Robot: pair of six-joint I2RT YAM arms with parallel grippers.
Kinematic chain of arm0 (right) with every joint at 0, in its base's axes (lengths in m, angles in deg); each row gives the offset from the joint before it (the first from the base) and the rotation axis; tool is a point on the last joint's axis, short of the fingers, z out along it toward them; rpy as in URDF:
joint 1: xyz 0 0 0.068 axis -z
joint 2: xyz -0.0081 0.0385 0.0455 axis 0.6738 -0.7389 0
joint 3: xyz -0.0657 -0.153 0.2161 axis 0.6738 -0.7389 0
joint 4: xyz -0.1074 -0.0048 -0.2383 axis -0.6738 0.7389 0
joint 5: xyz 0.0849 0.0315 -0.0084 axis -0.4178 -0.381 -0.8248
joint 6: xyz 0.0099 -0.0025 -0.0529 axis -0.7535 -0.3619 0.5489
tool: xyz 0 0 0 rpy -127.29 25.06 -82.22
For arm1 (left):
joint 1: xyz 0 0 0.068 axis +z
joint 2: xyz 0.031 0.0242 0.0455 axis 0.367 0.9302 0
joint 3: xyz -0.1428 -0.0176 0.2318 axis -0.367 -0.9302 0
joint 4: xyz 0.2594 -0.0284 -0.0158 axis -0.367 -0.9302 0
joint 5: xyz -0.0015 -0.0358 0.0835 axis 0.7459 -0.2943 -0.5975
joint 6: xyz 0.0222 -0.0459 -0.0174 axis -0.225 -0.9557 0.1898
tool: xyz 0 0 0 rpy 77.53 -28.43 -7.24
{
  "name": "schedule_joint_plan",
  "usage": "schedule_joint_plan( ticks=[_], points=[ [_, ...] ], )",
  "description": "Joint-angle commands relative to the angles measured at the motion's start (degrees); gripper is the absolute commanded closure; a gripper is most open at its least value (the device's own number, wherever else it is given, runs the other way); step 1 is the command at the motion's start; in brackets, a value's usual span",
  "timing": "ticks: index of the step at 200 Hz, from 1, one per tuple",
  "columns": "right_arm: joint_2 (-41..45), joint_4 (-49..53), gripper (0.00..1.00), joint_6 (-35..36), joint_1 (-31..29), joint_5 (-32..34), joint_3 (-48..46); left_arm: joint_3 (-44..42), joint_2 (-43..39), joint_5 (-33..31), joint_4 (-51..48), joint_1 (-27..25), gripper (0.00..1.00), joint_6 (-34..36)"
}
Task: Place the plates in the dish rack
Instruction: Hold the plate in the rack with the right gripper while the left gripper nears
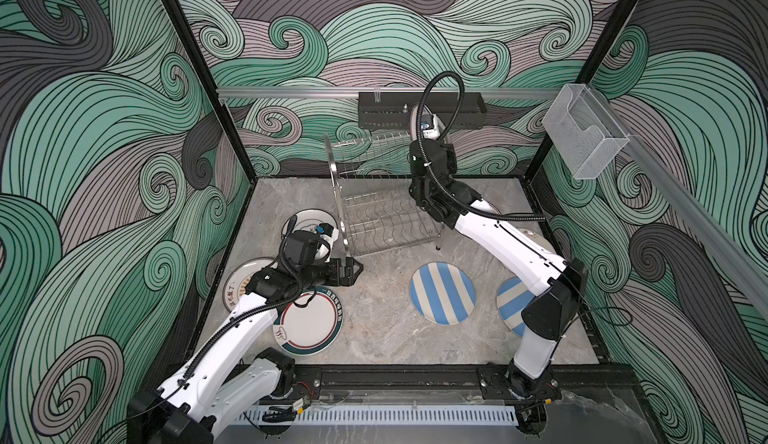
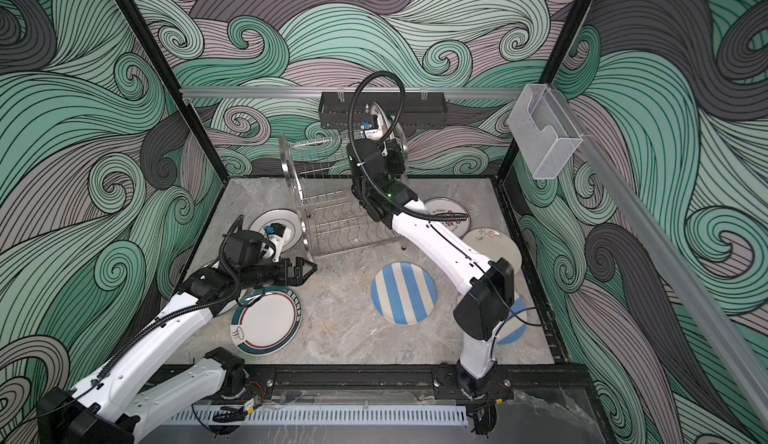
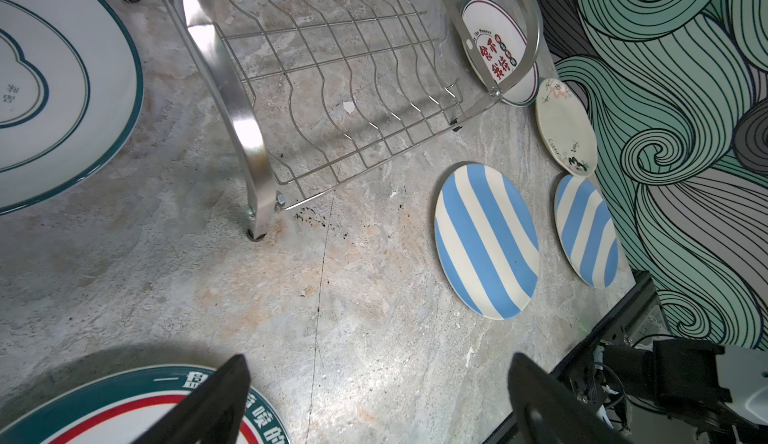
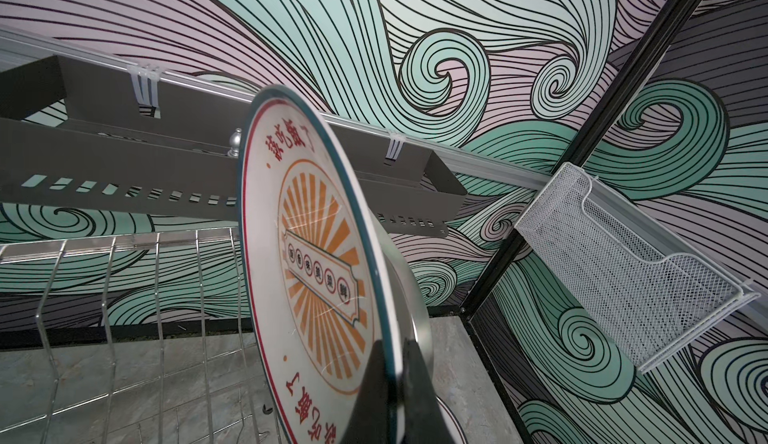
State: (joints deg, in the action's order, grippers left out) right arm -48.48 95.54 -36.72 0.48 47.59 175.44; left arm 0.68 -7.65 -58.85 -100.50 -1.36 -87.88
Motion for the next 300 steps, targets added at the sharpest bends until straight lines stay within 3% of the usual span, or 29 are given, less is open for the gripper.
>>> schedule_joint_plan(
  ticks=[1,28,68,84,103,146,204,300],
  points=[
    [1.39,-2.59,1.00,1.14,0.89,2.95,2.90,-0.41,-0.54,1.18,0.70,0.71,0.01,0.69],
    [1.58,-3.62,1.00,4.17,0.41,2.40,5.88,-0.50,0.73,-2.00,2.43,0.74,0.02,0.57],
    [1.86,-1.41,1.00,3.63,0.01,0.47,8.38,-0.96,6.56,-7.19,13.22,0.67,0.01,-0.18],
    [2.11,-1.06,1.00,3.58,0.05,-0.19,8.21,0.69,9.96,-12.23,12.40,0.71,0.01,-1.30],
    [2.43,-0.90,1.00,3.44,0.05,-1.15,8.13,3.06,14.16,-13.46,10.42,0.75,0.01,0.96],
    [3.27,1.17,1.00,1.40,0.27,-3.14,7.96,0.29,18.31,-6.90,21.10,0.68,0.01,3.73],
    [5.16,1.44,1.00,0.50,1.87,-3.31,4.82,-1.95,18.60,-3.37,26.73,0.32,0.01,6.97],
    [5.74,2.45,1.00,-0.16,2.58,-3.41,4.21,-3.40,16.93,-2.50,25.61,-4.65,0.01,7.96]
  ],
)
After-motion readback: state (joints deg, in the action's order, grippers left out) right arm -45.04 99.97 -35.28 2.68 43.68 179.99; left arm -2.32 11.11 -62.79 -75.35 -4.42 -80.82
